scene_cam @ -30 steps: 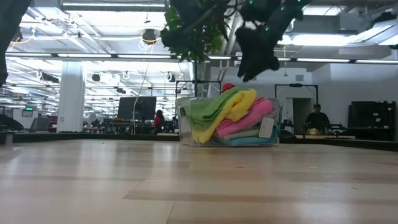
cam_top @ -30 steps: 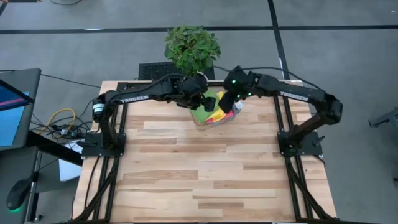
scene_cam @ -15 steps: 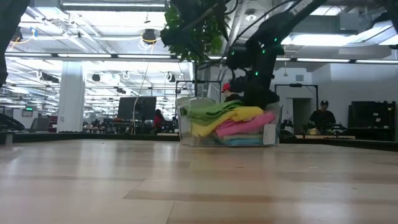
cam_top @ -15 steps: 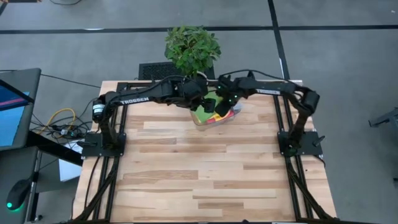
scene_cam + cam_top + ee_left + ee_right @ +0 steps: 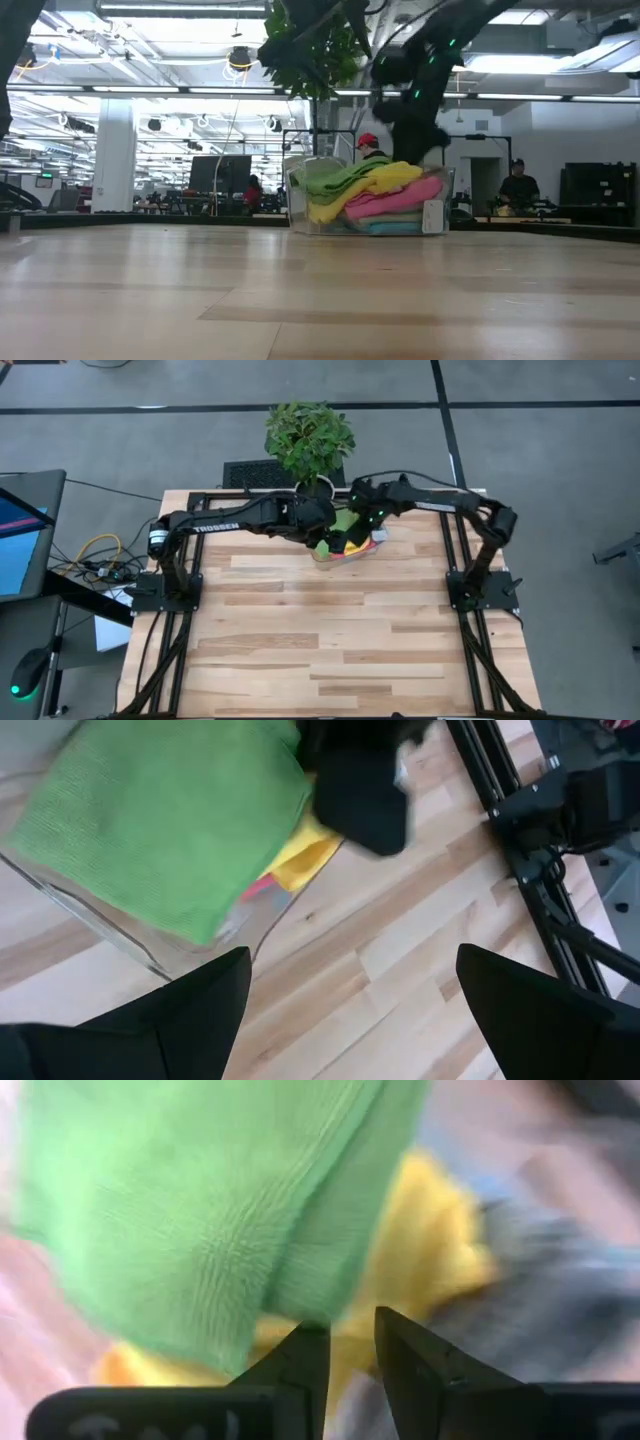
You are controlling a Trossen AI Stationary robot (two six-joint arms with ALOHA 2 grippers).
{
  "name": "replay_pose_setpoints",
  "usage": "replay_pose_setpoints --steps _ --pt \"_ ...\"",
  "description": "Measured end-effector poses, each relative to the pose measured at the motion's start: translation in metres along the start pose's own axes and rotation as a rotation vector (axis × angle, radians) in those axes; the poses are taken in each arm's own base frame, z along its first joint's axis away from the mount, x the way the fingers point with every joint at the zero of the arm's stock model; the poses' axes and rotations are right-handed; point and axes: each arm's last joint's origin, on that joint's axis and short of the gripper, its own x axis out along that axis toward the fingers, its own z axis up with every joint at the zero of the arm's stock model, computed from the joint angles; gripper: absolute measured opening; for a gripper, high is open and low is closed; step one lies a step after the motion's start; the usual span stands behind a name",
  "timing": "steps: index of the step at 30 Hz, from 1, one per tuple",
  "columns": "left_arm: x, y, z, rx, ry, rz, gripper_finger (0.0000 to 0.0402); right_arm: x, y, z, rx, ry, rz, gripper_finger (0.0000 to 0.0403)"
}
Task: Fold microfiber towels
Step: Put the stacked microfiber cloths into the transparent bin, then return to Home Position
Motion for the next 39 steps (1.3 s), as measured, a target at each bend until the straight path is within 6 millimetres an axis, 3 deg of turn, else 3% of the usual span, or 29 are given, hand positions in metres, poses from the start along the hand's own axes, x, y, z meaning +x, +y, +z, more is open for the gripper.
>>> replay_pose_setpoints --steps 3,7,10,14,17,20,24,28,33,39 --pt "0.000 0.000 -0.001 0.001 0.001 -0.001 0.0345 -0.031 -0.006 -0.001 0.017 -0.086 0.006 0.0107" --pt "0.000 -0.001 -0.001 0.001 0.008 -0.007 0.0345 -0.058 -0.016 -0.010 0.046 -0.110 0.002 0.0107" --pt "-0.011 -0.004 -0.005 0.016 0.002 -0.030 0.0345 -0.085 -0.021 -0.020 0.056 -0.140 0.038 0.0107" --pt "-0.060 -0.015 -0.023 0.168 -0.084 -0.100 0.0345 -0.143 -0.017 -0.047 -0.029 -0.281 0.221 0.0107" --pt "-0.098 -0.027 -0.053 0.367 -0.169 -0.149 0.0345 -0.191 -0.010 -0.088 -0.163 -0.428 0.318 0.0107" --pt "-0.125 -0.029 -0.085 0.486 -0.272 -0.164 0.0345 -0.218 -0.010 -0.136 -0.215 -0.635 0.307 0.0107" --pt "-0.125 -0.012 -0.122 0.529 -0.280 -0.192 0.0345 -0.220 -0.014 -0.189 -0.220 -0.951 0.347 0.0107" --pt "-0.109 0.019 -0.145 0.465 -0.286 -0.284 0.0345 -0.202 -0.020 -0.229 -0.154 -1.161 0.387 0.0107" --pt "-0.093 0.070 -0.165 0.421 -0.325 -0.375 0.0345 -0.174 -0.025 -0.255 -0.045 -1.208 0.459 0.0107" --pt "-0.085 0.138 -0.184 0.420 -0.333 -0.410 0.0345 -0.146 -0.030 -0.266 0.096 -1.205 0.483 0.0107"
